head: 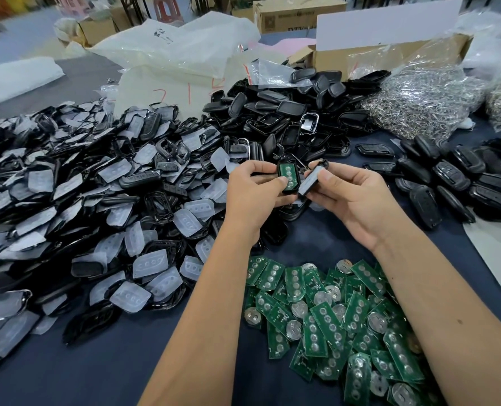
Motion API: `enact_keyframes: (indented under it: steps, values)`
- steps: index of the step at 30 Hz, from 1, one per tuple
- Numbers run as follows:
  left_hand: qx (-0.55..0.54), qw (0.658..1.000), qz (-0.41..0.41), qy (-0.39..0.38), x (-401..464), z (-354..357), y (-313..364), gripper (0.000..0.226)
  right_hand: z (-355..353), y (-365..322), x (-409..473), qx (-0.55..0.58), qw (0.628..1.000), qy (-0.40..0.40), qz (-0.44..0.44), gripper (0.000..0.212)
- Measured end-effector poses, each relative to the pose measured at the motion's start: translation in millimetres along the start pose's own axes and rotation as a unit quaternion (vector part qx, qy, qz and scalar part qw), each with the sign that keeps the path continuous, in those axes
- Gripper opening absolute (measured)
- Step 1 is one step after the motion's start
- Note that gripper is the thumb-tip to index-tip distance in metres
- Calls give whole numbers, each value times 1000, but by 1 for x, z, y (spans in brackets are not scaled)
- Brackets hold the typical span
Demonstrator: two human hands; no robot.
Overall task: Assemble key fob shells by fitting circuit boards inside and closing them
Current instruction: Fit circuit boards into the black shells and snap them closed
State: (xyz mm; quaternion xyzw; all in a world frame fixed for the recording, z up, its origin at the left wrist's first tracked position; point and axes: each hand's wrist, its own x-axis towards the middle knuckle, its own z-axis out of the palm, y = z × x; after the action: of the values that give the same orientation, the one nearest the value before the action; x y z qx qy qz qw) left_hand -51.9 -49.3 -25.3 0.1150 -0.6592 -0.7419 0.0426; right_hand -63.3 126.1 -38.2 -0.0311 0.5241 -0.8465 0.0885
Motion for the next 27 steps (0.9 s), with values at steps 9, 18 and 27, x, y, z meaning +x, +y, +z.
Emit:
enact_keyframes:
  steps: [9, 18, 27]
  values:
    - [142, 977, 157, -19, -3, 7, -5, 14, -2, 1, 1, -26, 998, 41, -31, 32]
    - [268, 925, 267, -20, -7, 17, -11, 12, -4, 5, 2, -45, 995, 90, -23, 15]
    - [283, 913, 292, -32, -11, 18, -11, 28, -2, 6, 2, -71, 989, 120, -46, 43]
